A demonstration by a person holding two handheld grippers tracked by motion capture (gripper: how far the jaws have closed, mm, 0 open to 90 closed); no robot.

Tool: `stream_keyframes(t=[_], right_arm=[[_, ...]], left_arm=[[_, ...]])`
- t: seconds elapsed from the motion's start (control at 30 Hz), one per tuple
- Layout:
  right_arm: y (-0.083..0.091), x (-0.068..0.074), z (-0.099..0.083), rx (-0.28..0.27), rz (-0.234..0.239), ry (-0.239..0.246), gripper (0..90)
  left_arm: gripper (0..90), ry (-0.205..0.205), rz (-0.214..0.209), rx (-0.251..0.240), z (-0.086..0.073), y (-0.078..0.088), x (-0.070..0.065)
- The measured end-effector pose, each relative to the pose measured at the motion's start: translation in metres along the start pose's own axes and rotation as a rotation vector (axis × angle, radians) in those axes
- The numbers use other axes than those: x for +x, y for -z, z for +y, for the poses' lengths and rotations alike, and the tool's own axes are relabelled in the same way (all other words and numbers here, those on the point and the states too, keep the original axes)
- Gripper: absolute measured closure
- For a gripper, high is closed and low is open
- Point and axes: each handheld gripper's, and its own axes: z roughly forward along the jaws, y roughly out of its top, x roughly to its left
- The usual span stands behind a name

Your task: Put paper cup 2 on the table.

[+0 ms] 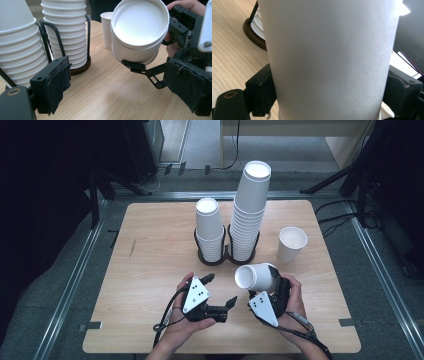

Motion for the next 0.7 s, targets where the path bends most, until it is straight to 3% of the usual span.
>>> stream_keyframes(t=[0.7], right_arm=[[0.0003, 0.0063, 0.0007, -0.010, 0.009, 0.073, 12.5]], left_arm=[[8.0, -0.011, -0.031, 0.009, -0.0002, -0.0012, -0.0031]])
